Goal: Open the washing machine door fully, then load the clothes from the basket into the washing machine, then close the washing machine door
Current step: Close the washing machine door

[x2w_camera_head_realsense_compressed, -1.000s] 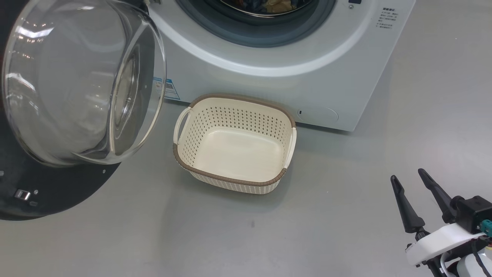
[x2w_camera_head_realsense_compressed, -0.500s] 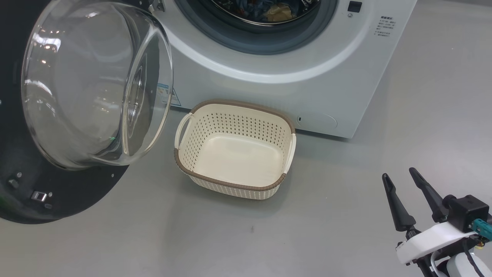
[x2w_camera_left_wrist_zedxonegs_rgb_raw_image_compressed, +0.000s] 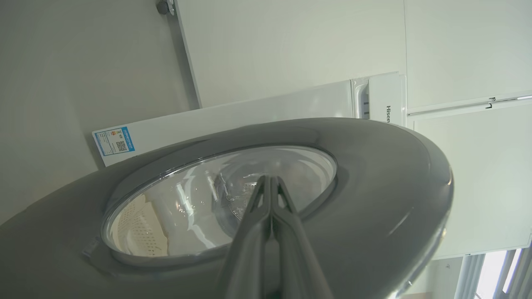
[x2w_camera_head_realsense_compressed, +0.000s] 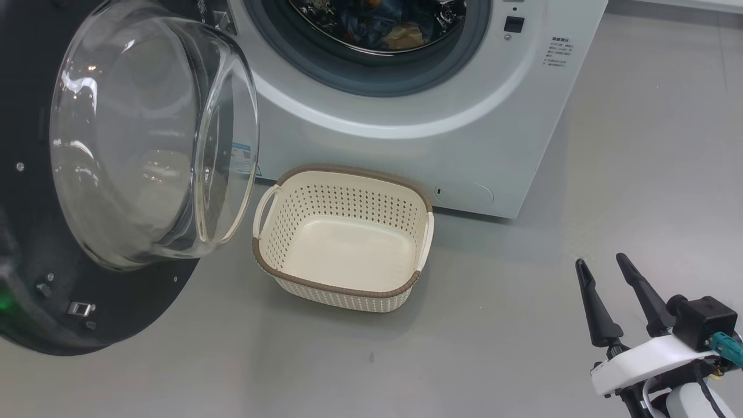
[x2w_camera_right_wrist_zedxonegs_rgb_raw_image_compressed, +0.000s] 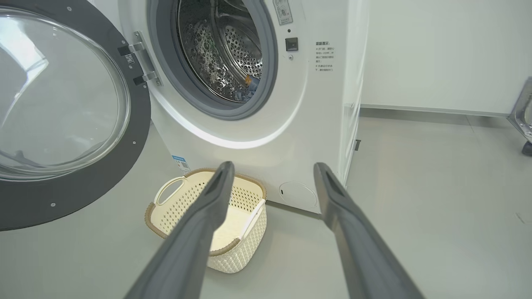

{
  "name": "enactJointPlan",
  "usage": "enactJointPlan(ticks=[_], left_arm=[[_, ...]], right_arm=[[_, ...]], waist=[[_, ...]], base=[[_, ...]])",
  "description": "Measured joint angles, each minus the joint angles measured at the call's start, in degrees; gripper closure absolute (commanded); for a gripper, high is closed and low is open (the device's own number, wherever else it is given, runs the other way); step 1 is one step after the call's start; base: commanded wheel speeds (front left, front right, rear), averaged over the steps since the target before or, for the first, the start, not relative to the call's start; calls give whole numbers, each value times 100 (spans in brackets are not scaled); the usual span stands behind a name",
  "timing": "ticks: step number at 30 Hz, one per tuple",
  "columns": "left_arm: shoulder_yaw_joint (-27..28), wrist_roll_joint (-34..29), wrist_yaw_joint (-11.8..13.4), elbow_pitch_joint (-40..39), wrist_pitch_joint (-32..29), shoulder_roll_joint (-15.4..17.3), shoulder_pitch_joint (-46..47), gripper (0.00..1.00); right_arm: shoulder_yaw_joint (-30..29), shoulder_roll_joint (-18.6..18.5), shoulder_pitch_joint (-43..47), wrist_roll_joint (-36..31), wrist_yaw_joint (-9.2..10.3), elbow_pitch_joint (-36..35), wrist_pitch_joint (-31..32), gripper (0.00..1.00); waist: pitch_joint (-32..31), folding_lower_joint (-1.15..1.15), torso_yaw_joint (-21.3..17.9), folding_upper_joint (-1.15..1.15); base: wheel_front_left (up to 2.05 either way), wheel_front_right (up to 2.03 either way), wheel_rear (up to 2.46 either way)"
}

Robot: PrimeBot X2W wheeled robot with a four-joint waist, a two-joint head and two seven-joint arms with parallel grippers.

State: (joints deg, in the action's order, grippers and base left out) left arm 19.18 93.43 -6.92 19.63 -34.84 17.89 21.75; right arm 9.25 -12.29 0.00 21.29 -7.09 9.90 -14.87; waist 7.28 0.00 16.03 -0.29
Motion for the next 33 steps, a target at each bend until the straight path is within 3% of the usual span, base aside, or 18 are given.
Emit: enactJointPlan(ticks=[33], left_arm=[[-587,107,-2,-1758,-650,-474,-934,100]], right_arm=[[-170,360,82,-14,0,-15,0,0]], waist=[[-59,0,-511,0]], base=[[0,0,0]])
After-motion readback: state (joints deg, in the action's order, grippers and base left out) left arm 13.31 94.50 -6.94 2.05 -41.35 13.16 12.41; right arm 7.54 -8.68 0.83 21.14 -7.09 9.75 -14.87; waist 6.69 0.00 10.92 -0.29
